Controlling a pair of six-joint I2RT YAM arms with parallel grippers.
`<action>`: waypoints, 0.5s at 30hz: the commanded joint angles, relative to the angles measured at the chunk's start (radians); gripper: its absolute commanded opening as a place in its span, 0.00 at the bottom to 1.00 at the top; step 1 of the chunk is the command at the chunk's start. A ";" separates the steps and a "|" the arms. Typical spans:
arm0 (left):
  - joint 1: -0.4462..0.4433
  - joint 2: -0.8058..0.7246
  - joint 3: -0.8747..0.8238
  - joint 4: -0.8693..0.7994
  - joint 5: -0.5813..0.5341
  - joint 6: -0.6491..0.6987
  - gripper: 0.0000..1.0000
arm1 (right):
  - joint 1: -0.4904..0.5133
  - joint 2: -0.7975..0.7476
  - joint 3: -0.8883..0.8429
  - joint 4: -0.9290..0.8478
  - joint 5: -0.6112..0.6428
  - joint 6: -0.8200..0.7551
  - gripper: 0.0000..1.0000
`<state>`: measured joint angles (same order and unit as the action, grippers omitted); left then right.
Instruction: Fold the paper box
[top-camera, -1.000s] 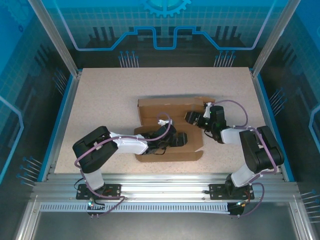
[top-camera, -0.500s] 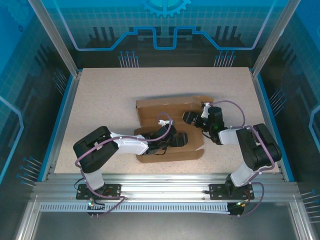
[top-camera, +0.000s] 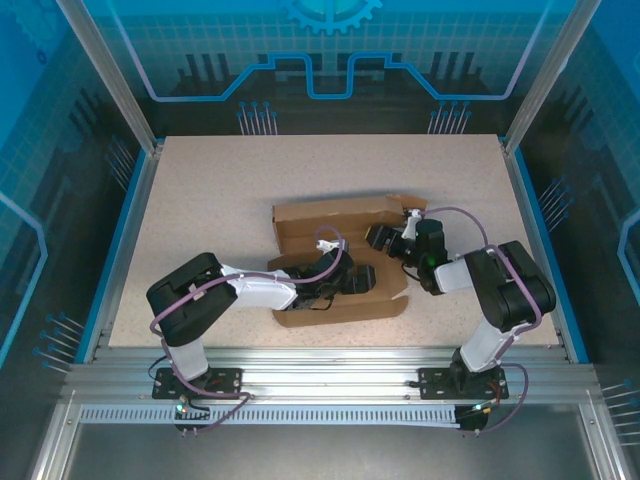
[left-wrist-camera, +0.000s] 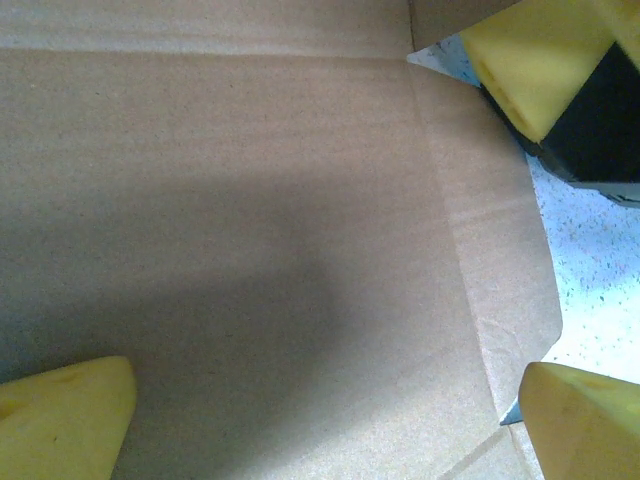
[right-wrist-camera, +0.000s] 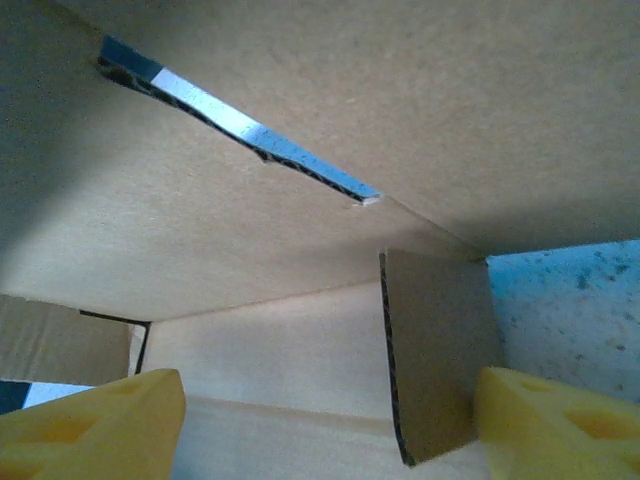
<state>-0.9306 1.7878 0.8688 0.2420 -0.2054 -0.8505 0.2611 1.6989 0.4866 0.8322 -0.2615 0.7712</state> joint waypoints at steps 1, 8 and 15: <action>-0.017 0.041 -0.027 -0.049 0.043 -0.039 0.99 | 0.016 -0.028 -0.026 0.045 0.029 0.008 0.73; -0.016 0.042 -0.025 -0.050 0.044 -0.039 0.99 | 0.019 -0.031 -0.034 0.113 0.012 0.033 0.62; -0.017 0.043 -0.025 -0.047 0.046 -0.035 0.99 | 0.018 0.013 -0.015 0.177 -0.037 0.078 0.60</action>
<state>-0.9325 1.7882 0.8688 0.2451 -0.2050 -0.8589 0.2634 1.6932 0.4591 0.9272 -0.2619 0.8246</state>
